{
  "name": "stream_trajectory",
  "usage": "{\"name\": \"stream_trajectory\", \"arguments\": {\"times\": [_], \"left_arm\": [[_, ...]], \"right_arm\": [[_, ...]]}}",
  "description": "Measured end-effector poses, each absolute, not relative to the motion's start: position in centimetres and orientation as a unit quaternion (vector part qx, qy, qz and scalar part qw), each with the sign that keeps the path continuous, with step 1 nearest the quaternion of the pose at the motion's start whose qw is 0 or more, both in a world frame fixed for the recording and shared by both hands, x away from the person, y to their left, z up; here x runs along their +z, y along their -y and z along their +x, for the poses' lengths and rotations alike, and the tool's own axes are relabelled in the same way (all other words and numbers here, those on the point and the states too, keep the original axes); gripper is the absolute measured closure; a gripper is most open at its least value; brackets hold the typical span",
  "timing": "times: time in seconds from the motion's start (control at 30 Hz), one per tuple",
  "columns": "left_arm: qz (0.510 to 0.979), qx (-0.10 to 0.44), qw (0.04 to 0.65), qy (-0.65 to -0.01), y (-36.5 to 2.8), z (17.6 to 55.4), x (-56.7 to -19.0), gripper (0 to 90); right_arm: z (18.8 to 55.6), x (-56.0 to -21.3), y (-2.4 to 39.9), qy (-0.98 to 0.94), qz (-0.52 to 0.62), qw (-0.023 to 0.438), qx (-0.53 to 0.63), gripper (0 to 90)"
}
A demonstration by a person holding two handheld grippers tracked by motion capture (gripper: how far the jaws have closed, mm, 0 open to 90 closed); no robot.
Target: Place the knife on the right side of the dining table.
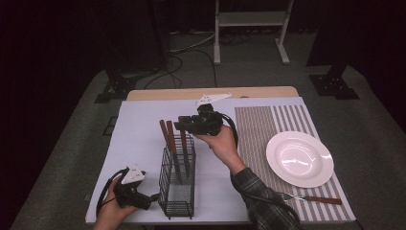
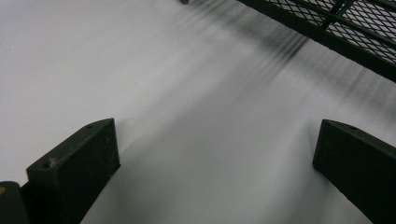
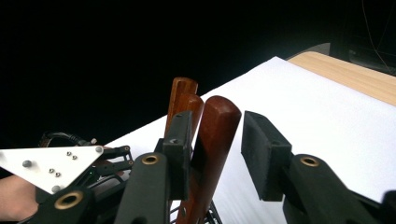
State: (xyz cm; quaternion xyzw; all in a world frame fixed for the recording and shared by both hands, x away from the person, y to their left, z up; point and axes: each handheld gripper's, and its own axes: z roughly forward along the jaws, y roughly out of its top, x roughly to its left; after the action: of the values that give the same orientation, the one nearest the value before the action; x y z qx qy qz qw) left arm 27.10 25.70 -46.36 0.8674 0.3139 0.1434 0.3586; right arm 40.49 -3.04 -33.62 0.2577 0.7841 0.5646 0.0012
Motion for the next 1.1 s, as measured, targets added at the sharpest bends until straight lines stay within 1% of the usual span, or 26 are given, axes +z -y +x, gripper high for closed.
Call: {"name": "stream_trajectory", "arguments": {"times": [0.53, 1.1], "left_arm": [[0.868, 0.143, 0.357, -0.313, -25.7, 27.1, -46.3, 0.0], [0.868, 0.143, 0.357, -0.314, -25.7, 27.1, -46.3, 0.0]], "right_arm": [[39.1, -33.3, 4.0, -0.776, 0.251, -0.002, 0.579, 75.1], [37.5, -32.6, 4.7, -0.76, 0.247, -0.013, 0.602, 80.0]]}}
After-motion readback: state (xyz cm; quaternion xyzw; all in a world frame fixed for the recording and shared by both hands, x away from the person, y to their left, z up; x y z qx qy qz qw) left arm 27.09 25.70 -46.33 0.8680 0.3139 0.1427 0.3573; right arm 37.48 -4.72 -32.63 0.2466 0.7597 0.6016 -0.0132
